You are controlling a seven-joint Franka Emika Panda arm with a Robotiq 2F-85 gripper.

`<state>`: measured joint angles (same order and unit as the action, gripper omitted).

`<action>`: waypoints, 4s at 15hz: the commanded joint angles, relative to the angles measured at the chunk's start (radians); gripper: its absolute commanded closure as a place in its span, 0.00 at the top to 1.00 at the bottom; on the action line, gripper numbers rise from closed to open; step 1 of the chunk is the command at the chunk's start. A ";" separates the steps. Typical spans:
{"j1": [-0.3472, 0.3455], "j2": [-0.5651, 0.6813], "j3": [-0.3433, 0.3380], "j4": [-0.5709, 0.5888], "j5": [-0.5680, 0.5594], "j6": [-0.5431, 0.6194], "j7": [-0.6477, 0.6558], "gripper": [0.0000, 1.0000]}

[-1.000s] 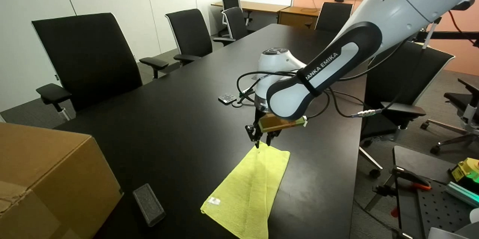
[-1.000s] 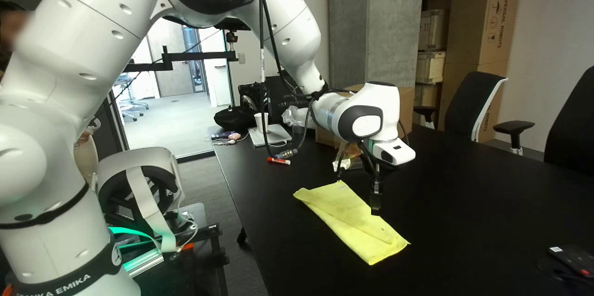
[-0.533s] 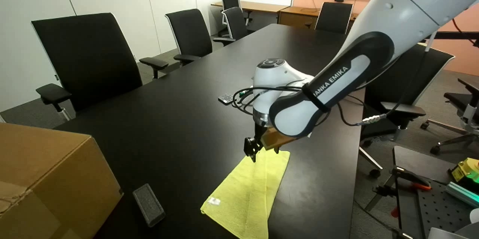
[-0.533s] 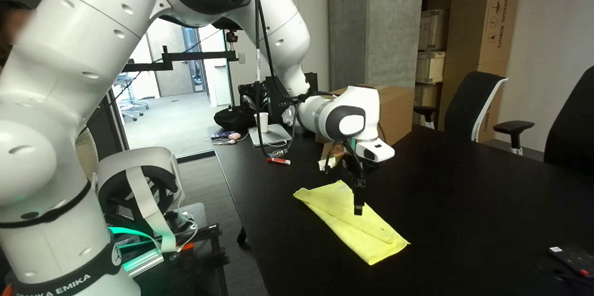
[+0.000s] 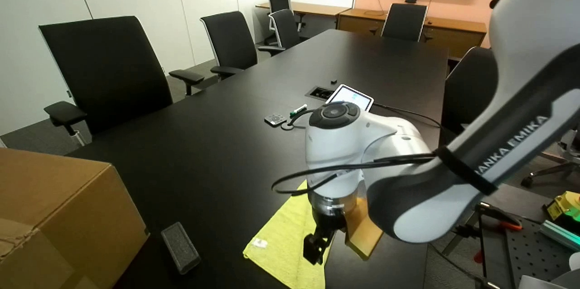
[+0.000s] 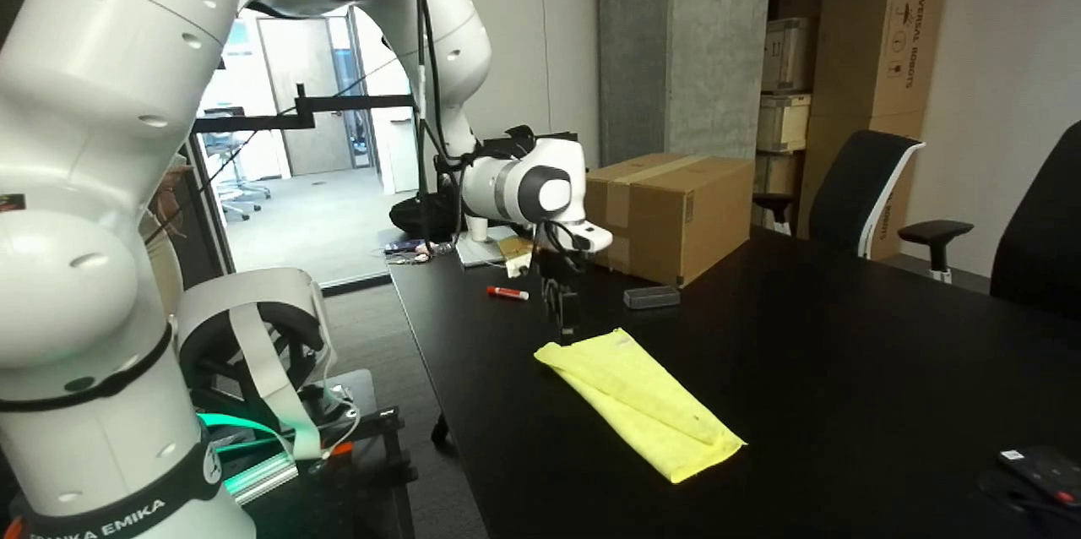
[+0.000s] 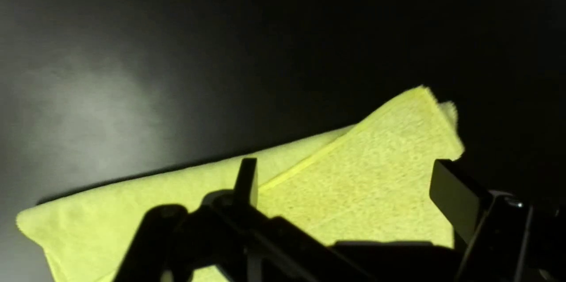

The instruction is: Fold the yellow towel.

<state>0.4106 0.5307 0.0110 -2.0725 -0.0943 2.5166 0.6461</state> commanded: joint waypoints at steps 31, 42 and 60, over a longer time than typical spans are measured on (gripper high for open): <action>0.009 0.154 0.076 -0.007 -0.241 0.237 -0.612 1.00; 0.014 0.183 0.061 0.020 -0.260 0.231 -0.664 1.00; 0.020 0.259 0.021 0.117 -0.262 0.222 -0.676 1.00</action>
<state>0.4279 0.7612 0.0426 -1.9969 -0.3384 2.7420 -0.0302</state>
